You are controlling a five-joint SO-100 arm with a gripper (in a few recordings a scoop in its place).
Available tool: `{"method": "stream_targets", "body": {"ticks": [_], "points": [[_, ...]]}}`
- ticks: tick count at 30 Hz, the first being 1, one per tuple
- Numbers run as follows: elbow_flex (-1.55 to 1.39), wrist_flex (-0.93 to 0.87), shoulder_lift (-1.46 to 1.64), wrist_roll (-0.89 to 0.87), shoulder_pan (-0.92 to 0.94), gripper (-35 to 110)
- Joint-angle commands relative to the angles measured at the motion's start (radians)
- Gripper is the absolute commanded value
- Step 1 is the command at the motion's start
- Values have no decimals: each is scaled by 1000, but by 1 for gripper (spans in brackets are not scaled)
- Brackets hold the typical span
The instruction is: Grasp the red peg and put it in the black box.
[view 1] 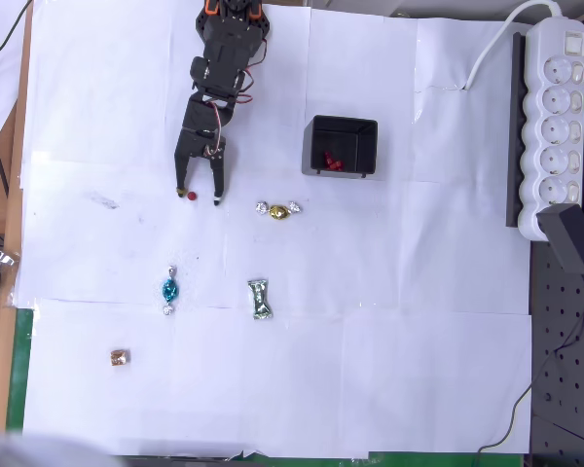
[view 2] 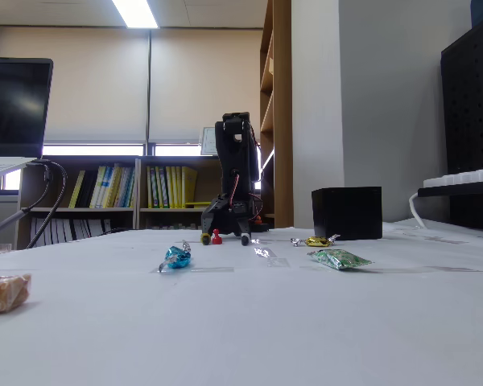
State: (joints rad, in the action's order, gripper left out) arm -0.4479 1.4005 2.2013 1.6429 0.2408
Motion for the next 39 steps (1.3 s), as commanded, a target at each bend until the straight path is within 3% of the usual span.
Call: {"method": "stream_targets", "body": {"ticks": [1, 20, 30, 39], "points": [[-12, -2, 9, 14, -8, 20], [-15, 0, 11, 17, 2, 17], [-17, 0, 14, 17, 2, 0], [-18, 0, 14, 15, 3, 0]]}}
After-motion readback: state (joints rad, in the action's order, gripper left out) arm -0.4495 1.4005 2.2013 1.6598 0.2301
